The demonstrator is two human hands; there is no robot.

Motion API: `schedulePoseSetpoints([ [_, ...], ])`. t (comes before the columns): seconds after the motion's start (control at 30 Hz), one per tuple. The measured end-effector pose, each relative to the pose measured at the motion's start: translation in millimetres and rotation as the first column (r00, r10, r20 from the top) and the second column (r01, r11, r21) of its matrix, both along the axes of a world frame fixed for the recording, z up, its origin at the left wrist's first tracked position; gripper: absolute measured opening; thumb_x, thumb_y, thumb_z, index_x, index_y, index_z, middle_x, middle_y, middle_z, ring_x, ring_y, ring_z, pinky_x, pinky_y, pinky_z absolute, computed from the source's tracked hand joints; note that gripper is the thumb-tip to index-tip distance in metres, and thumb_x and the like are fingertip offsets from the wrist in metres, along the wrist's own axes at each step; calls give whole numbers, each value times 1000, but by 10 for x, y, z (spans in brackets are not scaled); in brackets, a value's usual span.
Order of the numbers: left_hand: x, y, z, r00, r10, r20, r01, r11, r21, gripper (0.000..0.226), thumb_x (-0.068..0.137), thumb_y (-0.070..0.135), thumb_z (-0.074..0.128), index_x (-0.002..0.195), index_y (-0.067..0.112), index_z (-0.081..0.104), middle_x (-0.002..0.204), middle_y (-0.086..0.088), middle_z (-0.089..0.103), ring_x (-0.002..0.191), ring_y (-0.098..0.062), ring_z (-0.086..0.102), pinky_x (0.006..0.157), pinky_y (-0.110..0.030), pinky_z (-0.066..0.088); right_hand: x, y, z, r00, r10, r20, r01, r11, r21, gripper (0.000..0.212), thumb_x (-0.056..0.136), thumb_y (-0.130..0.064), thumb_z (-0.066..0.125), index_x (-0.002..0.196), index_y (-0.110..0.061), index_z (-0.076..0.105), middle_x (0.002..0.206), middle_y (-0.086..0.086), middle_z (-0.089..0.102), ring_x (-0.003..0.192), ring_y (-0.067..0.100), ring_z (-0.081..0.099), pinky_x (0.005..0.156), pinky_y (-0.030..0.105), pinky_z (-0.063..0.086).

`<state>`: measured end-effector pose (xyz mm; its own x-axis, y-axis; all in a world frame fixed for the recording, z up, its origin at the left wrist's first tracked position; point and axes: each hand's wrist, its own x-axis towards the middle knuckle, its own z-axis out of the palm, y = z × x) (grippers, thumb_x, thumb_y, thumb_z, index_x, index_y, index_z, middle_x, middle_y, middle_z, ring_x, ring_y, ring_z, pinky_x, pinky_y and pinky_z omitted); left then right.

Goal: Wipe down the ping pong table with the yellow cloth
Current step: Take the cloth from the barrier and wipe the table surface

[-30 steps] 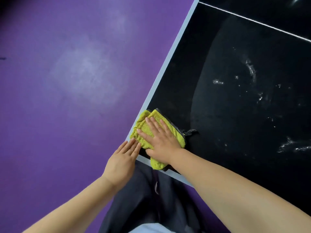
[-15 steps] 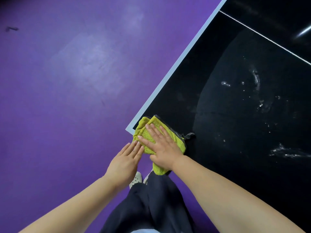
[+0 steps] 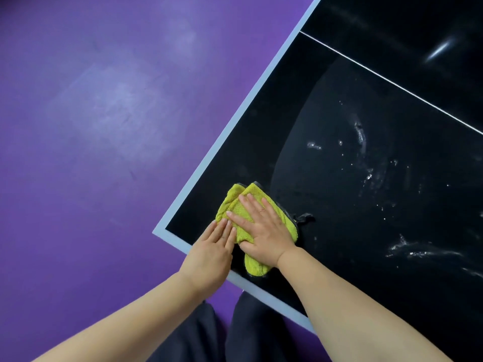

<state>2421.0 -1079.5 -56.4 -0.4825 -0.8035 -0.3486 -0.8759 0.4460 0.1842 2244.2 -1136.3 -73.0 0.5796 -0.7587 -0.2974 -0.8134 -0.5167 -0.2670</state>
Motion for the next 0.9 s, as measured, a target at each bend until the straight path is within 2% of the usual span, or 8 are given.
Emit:
schedulePoseSetpoints([
  [0.1, -235, -496, 33, 994, 112, -7, -112, 993, -33, 57, 85, 26, 26, 129, 2, 53, 134, -15, 52, 131, -23, 31, 108, -47, 23, -170, -518, -15, 1000, -7, -21, 6, 1000, -30, 73, 80, -56, 28, 151, -44, 18, 163, -2, -4, 149, 14, -14, 118, 38, -16],
  [0.23, -615, -1214, 87, 977, 209, -36, -212, 968, -134, 53, 97, 27, 16, 146, 11, 2, 147, -2, -8, 135, -14, -15, 111, -35, -15, -431, -1322, -47, 999, -35, -18, 34, 996, -82, 71, 82, -57, 28, 151, -45, 18, 164, 0, 0, 150, 17, -11, 120, 40, -11],
  [0.33, -927, -1713, 110, 952, 303, -43, -306, 934, -184, 58, 87, 21, 49, 141, 4, 35, 147, -11, 31, 139, -20, 20, 116, -40, 7, -668, -1978, -80, 994, -105, -33, 101, 988, -115, 68, 90, -54, 40, 152, -46, 13, 164, 0, -5, 149, 17, -13, 120, 38, -13],
  [0.4, -1127, -1960, 42, 947, 316, -52, -320, 932, -169, 58, 75, 20, 53, 130, 2, 52, 135, -14, 51, 132, -25, 41, 115, -42, 18, -847, -2453, -101, 990, -136, -40, 130, 982, -135, 70, 91, -53, 45, 152, -46, 11, 164, 0, -7, 149, 17, -13, 120, 38, -13],
  [0.57, -1614, -2362, 7, 962, 266, -64, -273, 952, -137, 58, 75, 21, 39, 127, 2, 56, 133, -16, 54, 129, -29, 45, 110, -43, 19, -1228, -3511, -135, 981, -190, -36, 183, 971, -157, 67, 94, -54, 41, 152, -45, 10, 164, -1, -8, 149, 18, -12, 120, 39, -11],
  [0.63, -1791, -2483, -26, 971, 232, -66, -240, 956, -167, 57, 73, 22, 56, 127, 4, 56, 134, -15, 54, 130, -29, 44, 109, -45, 20, -1370, -3863, -148, 977, -212, -30, 204, 963, -173, 66, 94, -56, 39, 152, -45, 9, 164, -1, -7, 150, 18, -12, 121, 41, -8],
  [0.73, -1969, -2625, -51, 975, 207, -79, -217, 963, -158, 82, 55, 32, 83, 128, 6, 56, 134, -14, 53, 130, -29, 44, 106, -47, 21, -1612, -4273, -142, 967, -255, -28, 246, 953, -179, 65, 94, -56, 37, 152, -47, 9, 164, -2, -6, 150, 17, -11, 121, 42, -7],
  [0.9, -2191, -2784, -49, 983, 186, 7, -184, 978, -94, 106, 36, 45, 90, 129, 8, 56, 135, -13, 52, 131, -28, 43, 105, -50, 22, -2153, -4690, -133, 930, -368, 3, 364, 919, -152, 64, 95, -50, 40, 152, -46, 13, 164, -2, -5, 150, 15, -10, 121, 38, -10],
])
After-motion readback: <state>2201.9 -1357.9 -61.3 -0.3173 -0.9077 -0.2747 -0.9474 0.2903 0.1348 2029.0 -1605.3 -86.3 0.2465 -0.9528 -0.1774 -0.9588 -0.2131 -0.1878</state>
